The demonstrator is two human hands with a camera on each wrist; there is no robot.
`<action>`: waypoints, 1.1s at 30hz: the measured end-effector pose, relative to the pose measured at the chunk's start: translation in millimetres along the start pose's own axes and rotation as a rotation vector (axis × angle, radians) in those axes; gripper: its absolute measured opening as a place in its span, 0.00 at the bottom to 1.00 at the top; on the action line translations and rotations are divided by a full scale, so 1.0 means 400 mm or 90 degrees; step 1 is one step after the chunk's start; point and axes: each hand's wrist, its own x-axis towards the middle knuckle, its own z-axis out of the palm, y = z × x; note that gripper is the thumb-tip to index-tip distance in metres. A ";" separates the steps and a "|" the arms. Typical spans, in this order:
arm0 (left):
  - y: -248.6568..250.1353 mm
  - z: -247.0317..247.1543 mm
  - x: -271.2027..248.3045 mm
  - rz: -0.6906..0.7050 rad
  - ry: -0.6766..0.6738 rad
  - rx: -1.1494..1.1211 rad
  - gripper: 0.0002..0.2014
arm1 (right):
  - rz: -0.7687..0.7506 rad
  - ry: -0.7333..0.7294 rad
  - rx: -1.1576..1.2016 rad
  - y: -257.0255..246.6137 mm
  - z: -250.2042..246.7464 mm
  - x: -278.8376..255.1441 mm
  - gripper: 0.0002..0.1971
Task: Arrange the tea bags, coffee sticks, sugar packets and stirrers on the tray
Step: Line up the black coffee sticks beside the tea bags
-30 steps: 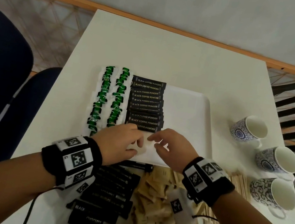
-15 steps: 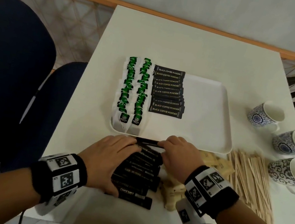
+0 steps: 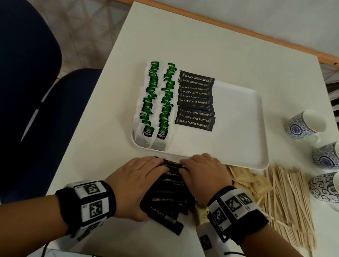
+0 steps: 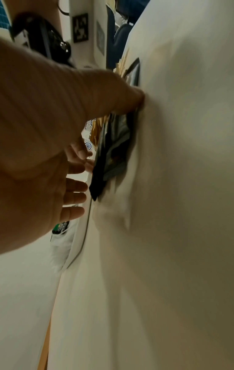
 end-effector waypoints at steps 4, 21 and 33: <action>0.002 0.004 0.008 -0.012 0.026 -0.044 0.50 | -0.079 -0.040 0.014 -0.011 -0.004 -0.019 0.36; -0.025 -0.033 0.065 -0.180 -0.018 -0.132 0.21 | -0.076 -0.065 -0.007 -0.130 0.015 0.030 0.18; -0.058 -0.115 0.000 -0.289 0.047 -0.453 0.39 | 0.072 -0.070 0.259 -0.081 -0.052 0.052 0.14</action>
